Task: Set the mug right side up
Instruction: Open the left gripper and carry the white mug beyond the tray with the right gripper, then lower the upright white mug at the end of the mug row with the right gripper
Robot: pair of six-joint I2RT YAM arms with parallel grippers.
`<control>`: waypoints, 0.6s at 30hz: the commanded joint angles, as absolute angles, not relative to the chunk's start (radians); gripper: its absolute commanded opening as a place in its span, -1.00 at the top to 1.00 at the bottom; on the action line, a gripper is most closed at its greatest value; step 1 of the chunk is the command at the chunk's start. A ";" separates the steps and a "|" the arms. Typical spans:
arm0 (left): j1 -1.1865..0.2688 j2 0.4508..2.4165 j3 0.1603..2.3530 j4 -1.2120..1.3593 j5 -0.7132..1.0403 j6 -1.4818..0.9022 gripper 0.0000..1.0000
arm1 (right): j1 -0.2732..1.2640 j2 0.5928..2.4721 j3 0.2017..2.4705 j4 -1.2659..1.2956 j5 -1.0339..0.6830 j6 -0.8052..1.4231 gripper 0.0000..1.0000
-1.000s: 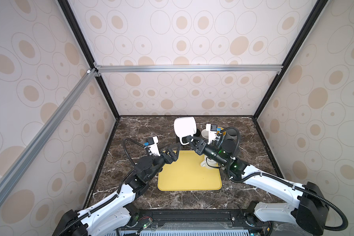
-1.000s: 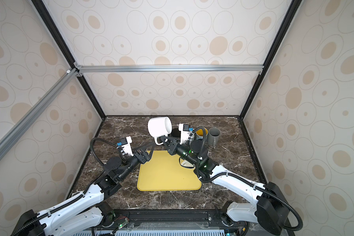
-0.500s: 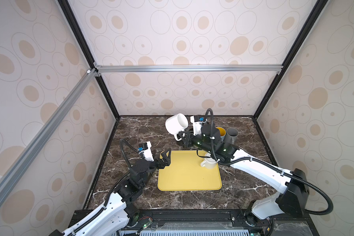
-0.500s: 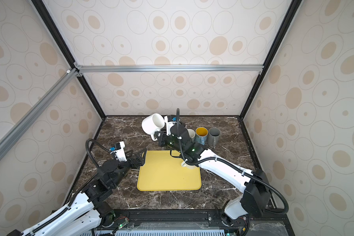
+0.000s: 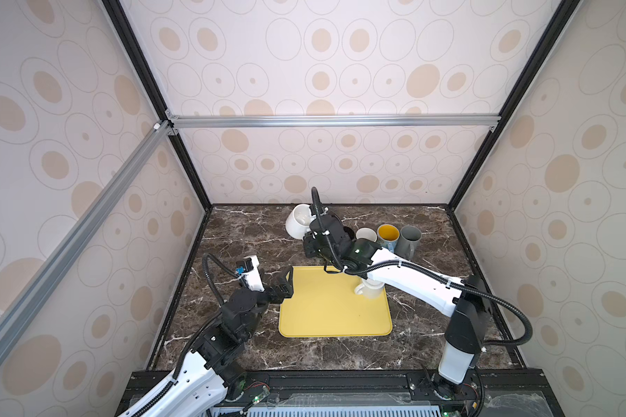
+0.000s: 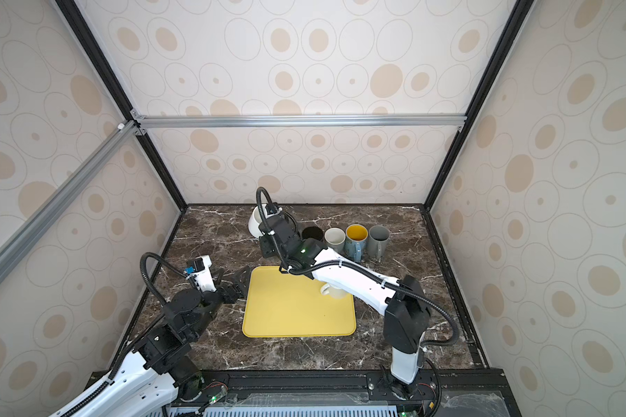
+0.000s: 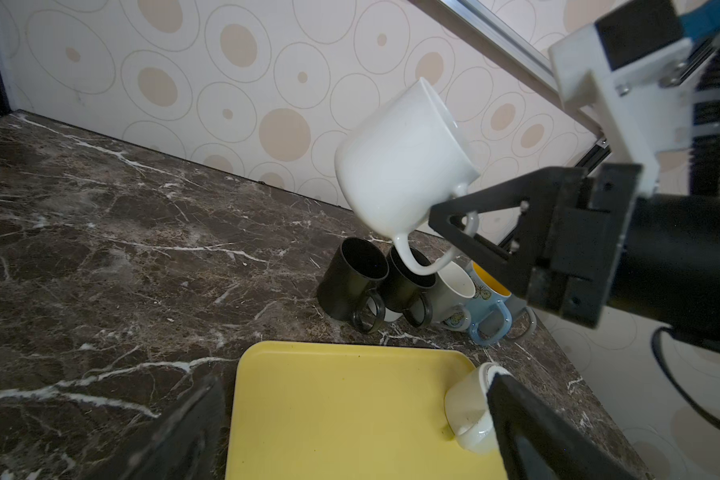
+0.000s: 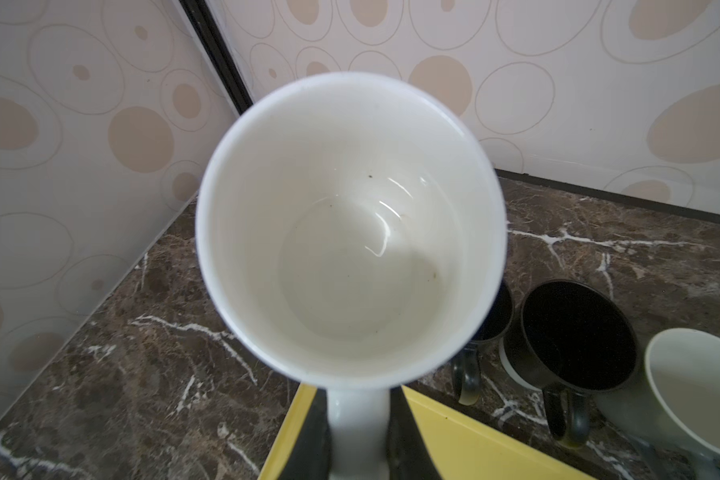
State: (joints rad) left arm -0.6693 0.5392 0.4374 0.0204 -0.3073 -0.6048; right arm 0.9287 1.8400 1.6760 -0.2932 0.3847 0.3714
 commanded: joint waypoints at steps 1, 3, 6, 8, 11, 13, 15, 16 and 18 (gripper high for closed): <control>-0.667 0.514 0.439 -0.014 -0.336 -0.586 -1.00 | 0.935 1.879 1.765 -0.271 0.469 0.357 1.00; -0.666 0.509 0.440 -0.024 -0.336 -0.582 -1.00 | 0.935 1.910 1.792 -0.279 0.469 0.368 1.00; -0.667 0.501 0.439 -0.032 -0.336 -0.580 -1.00 | 0.935 1.958 1.831 -0.293 0.475 0.381 1.00; -0.667 0.497 0.435 -0.033 -0.334 -0.581 -1.00 | 0.936 1.993 1.856 -0.309 0.491 0.393 1.00; -0.666 0.490 0.428 -0.030 -0.328 -0.584 -1.00 | 0.936 2.035 1.874 -0.307 0.510 0.409 1.00; -0.666 0.485 0.424 -0.028 -0.328 -0.583 -1.00 | 0.935 2.060 1.884 -0.307 0.517 0.422 1.00; -0.667 0.481 0.423 -0.031 -0.330 -0.581 -1.00 | 0.935 2.087 1.902 -0.309 0.515 0.424 1.00; -0.666 0.480 0.423 -0.031 -0.331 -0.580 -1.00 | 0.935 2.101 1.916 -0.319 0.515 0.432 1.00; -0.666 0.477 0.422 -0.030 -0.333 -0.577 -1.00 | 0.935 2.129 1.944 -0.337 0.511 0.436 1.00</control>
